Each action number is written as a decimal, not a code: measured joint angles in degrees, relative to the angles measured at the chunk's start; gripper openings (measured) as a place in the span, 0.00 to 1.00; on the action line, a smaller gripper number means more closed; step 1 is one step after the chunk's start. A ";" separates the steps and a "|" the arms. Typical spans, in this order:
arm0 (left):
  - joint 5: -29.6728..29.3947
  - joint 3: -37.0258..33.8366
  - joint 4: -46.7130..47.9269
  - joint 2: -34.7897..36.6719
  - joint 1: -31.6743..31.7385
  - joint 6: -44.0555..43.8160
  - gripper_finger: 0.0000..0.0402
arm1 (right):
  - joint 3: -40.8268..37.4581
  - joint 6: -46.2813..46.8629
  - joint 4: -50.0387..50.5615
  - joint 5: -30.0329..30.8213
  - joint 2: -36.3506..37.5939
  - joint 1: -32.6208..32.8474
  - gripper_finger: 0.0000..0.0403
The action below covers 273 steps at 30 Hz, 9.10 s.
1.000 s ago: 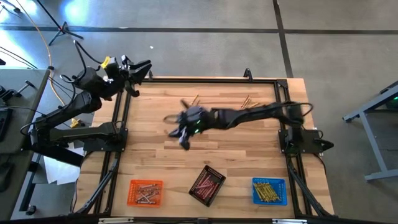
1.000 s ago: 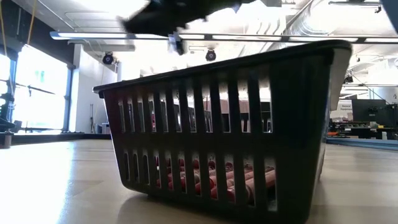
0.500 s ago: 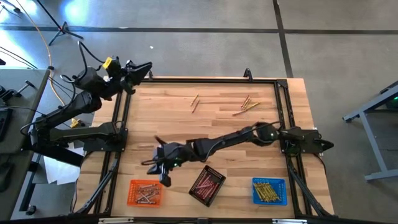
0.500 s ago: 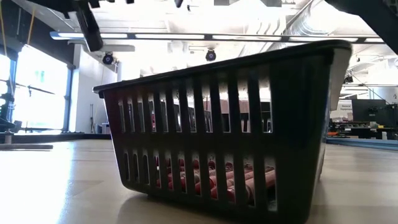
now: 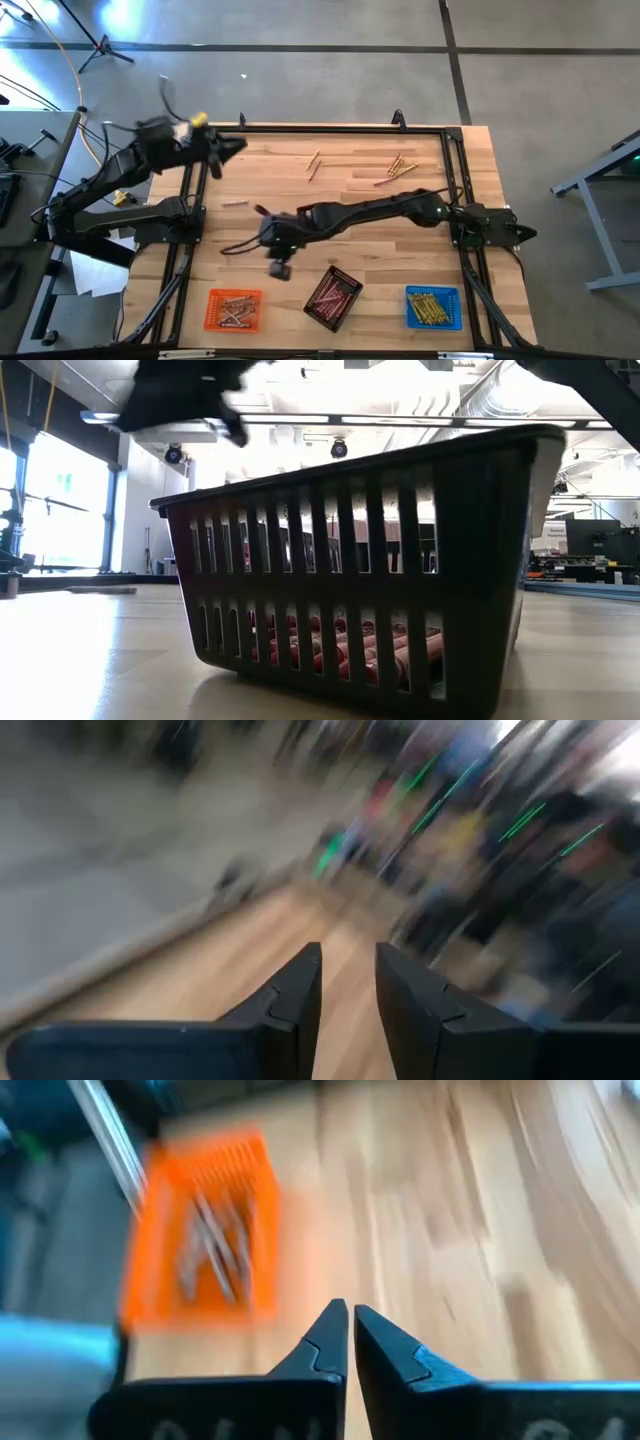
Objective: Sort crayons
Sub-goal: Put the gray crayon into the orange bin, then put the red crayon into the black bin
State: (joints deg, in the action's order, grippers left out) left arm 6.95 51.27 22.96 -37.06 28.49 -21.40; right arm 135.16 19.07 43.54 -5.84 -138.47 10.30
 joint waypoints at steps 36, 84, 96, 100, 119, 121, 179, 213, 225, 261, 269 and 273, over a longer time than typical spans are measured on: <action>-21.14 -1.03 26.48 -47.91 22.34 37.32 0.32 | -3.44 -19.56 39.36 8.61 10.70 -23.32 0.34; -13.96 35.86 48.24 -72.99 29.83 41.50 0.32 | -3.44 -32.05 46.50 5.74 10.66 -32.12 0.34; -15.56 36.23 53.80 -79.52 34.12 43.07 0.32 | -3.44 -33.28 46.44 5.59 10.66 -32.82 0.34; -16.29 35.67 54.10 -79.52 34.98 43.13 0.32 | -3.44 -34.15 45.89 5.59 10.66 -32.82 0.34; -18.45 34.91 55.36 -79.52 35.69 45.47 0.32 | -3.44 -34.51 44.86 5.60 10.66 -32.82 0.34; -19.25 34.91 55.09 -79.52 35.69 45.06 0.32 | -3.44 -34.55 44.85 5.59 10.66 -32.82 0.34; -16.49 35.56 57.61 -88.26 25.98 45.52 0.01 | -3.44 -35.62 43.21 3.40 10.65 -32.82 0.34; 0.11 38.86 59.52 -59.92 9.64 36.10 0.01 | -3.44 -34.55 44.11 3.48 10.64 -33.35 0.34; 1.21 34.94 67.09 -45.45 -12.50 8.86 0.01 | -3.44 -33.04 45.59 3.45 10.64 -33.57 0.34; 1.58 18.75 35.83 -56.78 -79.00 -88.88 0.17 | -3.72 -31.99 46.48 -4.88 10.62 -29.00 0.34; -1.33 20.51 36.81 -56.59 -73.89 -81.66 0.23 | -3.72 -31.97 45.12 -4.86 10.62 -29.40 0.34; -11.42 22.53 39.88 -56.57 -68.09 -71.75 0.21 | -3.72 -33.47 38.54 -4.15 10.62 -28.25 0.34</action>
State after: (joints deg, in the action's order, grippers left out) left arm -4.46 73.80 62.83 -93.62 -39.60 -93.15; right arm 131.44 -14.41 82.09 -9.99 -127.85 -17.95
